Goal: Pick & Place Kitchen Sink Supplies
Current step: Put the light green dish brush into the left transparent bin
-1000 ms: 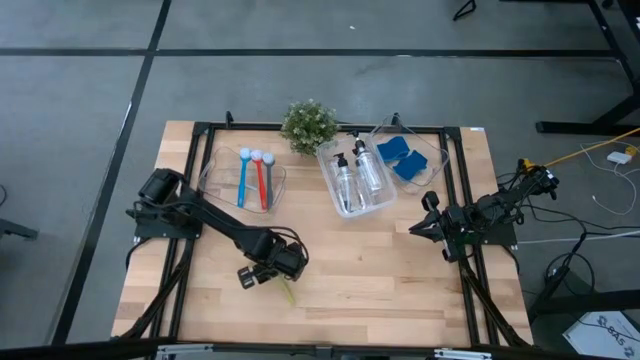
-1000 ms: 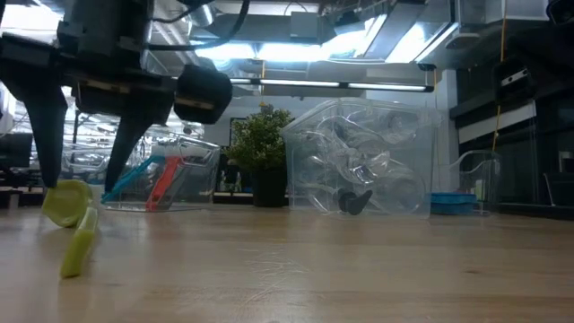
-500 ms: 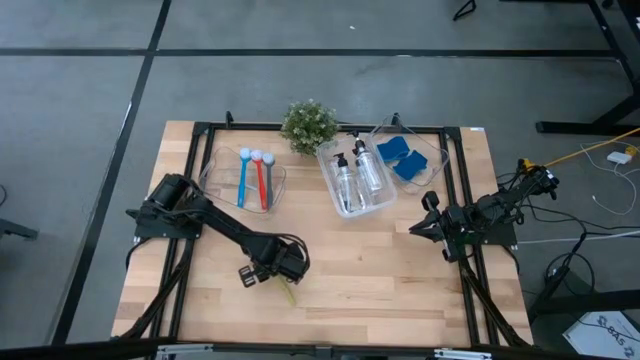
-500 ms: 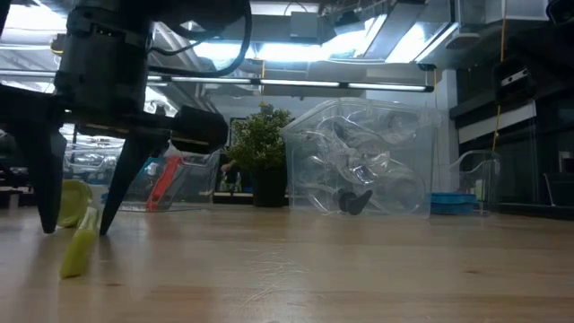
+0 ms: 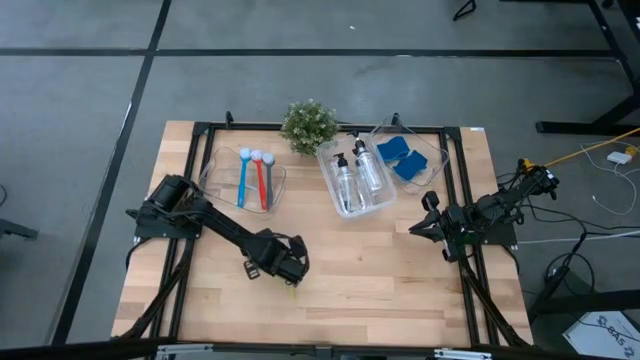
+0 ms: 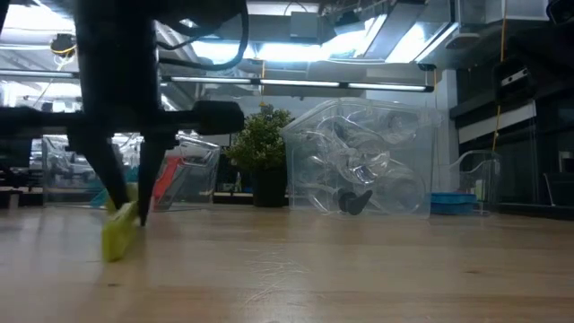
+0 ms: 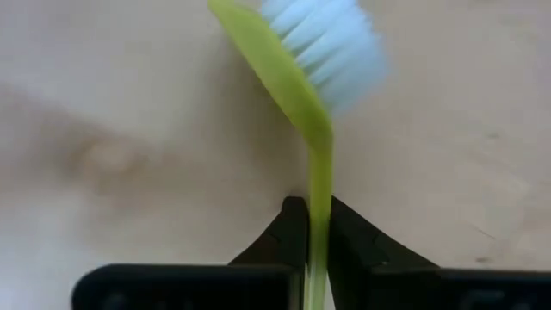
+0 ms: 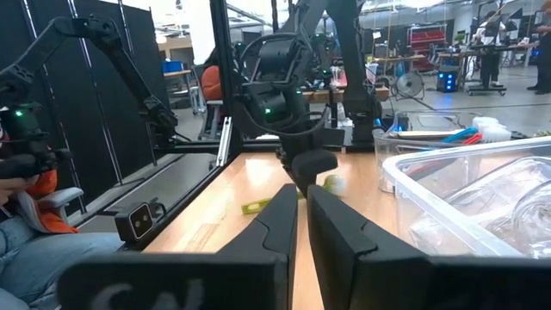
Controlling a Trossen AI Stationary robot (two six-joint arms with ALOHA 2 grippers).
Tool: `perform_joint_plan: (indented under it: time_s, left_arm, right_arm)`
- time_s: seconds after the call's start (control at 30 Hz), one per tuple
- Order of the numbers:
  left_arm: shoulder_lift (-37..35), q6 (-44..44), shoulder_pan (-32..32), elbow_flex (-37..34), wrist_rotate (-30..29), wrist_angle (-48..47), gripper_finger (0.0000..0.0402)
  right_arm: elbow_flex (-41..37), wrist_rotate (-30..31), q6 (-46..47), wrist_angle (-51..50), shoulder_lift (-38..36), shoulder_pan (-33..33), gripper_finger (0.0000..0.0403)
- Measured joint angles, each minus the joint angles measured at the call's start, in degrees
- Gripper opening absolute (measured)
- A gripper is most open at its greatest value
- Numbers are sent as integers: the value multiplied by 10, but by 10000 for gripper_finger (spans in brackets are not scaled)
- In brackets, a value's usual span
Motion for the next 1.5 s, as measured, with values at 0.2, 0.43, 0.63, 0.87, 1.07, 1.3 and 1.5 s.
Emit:
perform_joint_plan:
  time_s: [0.2,0.43,0.63,0.87,1.07,1.3,1.5]
  left_arm:
    - [-2,44,-17,-2,-106,-8,16]
    - [-52,83,-20,-2,-166,-57,16]
    - [-96,106,-15,-2,-178,-103,16]
    - [-144,154,-12,-2,-201,-157,16]
    - [-204,169,-13,-2,-240,-214,16]
    - [-256,208,-17,-1,-301,-283,16]
    - [-293,305,-5,-1,-407,-359,16]
  right_arm:
    - [0,0,0,0,0,0,32]
    - [0,0,0,0,0,0,32]
    - [0,0,0,0,0,0,32]
    - [0,0,0,0,0,0,32]
    - [0,0,0,0,0,0,32]
    - [0,0,0,0,0,0,32]
    - [0,0,0,0,0,0,32]
